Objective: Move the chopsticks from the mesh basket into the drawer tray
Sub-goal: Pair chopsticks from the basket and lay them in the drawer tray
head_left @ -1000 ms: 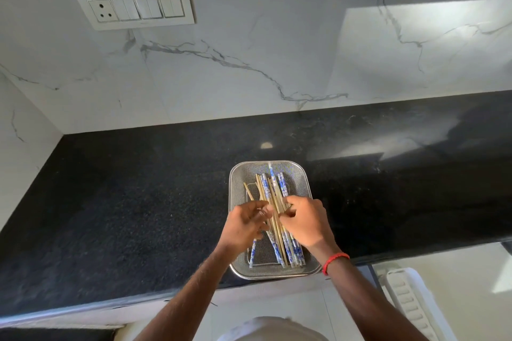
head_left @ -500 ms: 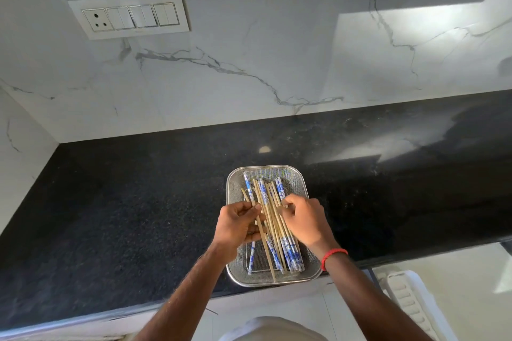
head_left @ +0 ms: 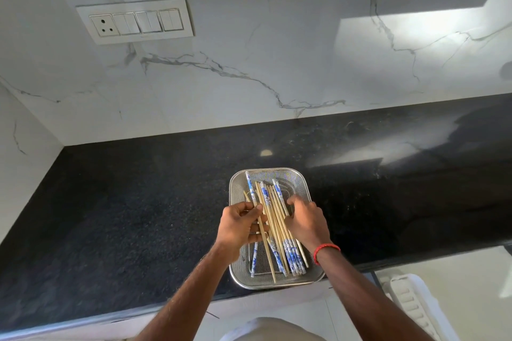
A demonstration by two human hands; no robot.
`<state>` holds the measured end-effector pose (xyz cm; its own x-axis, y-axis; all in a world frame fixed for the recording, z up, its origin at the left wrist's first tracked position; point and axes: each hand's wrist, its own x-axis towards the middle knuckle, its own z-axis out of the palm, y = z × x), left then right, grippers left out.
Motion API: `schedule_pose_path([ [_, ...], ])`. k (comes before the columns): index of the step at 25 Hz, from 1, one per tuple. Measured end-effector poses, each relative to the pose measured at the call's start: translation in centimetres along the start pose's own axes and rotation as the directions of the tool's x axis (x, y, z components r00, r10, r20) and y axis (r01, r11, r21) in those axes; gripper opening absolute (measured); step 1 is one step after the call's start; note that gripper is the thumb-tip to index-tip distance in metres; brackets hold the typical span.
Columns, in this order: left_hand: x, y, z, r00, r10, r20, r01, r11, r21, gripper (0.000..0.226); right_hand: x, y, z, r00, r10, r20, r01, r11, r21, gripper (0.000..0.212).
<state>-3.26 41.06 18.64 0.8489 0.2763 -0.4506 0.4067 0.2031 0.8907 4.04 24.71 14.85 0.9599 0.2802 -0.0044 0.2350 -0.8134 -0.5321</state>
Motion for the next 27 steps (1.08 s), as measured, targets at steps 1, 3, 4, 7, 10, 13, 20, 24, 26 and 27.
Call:
schedule_pose_path([
  [1, 0.0, 0.0, 0.1, 1.0, -0.002, -0.003, 0.002, 1.0, -0.005, 0.018, -0.2, -0.4, -0.6, 1.0, 0.002, -0.018, -0.001, 0.999, 0.039, 0.035],
  [3, 0.1, 0.0, 0.3, 1.0, -0.001, -0.004, 0.001, 1.0, -0.013, 0.018, -0.4, -1.3, -1.6, 0.999, 0.007, -0.054, 0.002, 0.986, 0.169, 0.032],
  [4, 0.1, 0.0, 0.3, 1.0, -0.001, 0.0, 0.0, 1.0, -0.02, 0.019, -0.6, -1.9, -1.8, 0.997, 0.008, -0.073, 0.011, 0.966, 0.257, 0.03],
  [7, 0.0, 0.1, 0.5, 1.0, 0.0, 0.027, 0.002, 0.998, -0.056, 0.019, -1.6, -3.7, -1.5, 0.995, -0.078, -0.065, 0.098, 0.901, 0.423, 0.022],
  [10, -0.2, 0.0, 0.6, 1.0, 0.012, 0.015, -0.011, 0.997, -0.075, 0.017, -2.7, -4.5, -1.0, 0.975, -0.216, -0.047, 0.216, 0.885, 0.413, 0.012],
  [13, -0.5, 0.0, 0.2, 1.0, 0.007, 0.014, -0.006, 0.998, -0.07, 0.015, -2.5, -4.2, -1.8, 0.965, -0.25, -0.08, 0.261, 0.887, 0.382, 0.007],
  [20, -1.5, 0.4, -0.7, 1.0, 0.026, 0.016, -0.025, 0.998, -0.061, 0.018, -1.8, -1.3, 0.2, 0.997, -0.042, 0.06, 0.051, 0.988, -0.149, 0.022],
  [24, -2.0, 0.4, -1.5, 0.999, 0.023, 0.034, -0.02, 0.998, -0.064, 0.02, -1.6, -1.2, 1.0, 0.998, 0.043, 0.046, -0.039, 0.996, -0.083, 0.026],
  [26, -2.0, 0.3, -1.9, 0.999, 0.021, 0.041, -0.019, 0.998, -0.057, 0.018, -1.6, -1.0, 1.0, 0.995, 0.097, 0.003, -0.097, 0.995, 0.006, 0.029],
  [27, -2.0, 0.2, -2.0, 0.999, 0.022, 0.046, -0.02, 0.998, -0.052, 0.018, -1.6, -1.0, 0.9, 0.993, 0.118, -0.014, -0.118, 0.993, 0.025, 0.032],
])
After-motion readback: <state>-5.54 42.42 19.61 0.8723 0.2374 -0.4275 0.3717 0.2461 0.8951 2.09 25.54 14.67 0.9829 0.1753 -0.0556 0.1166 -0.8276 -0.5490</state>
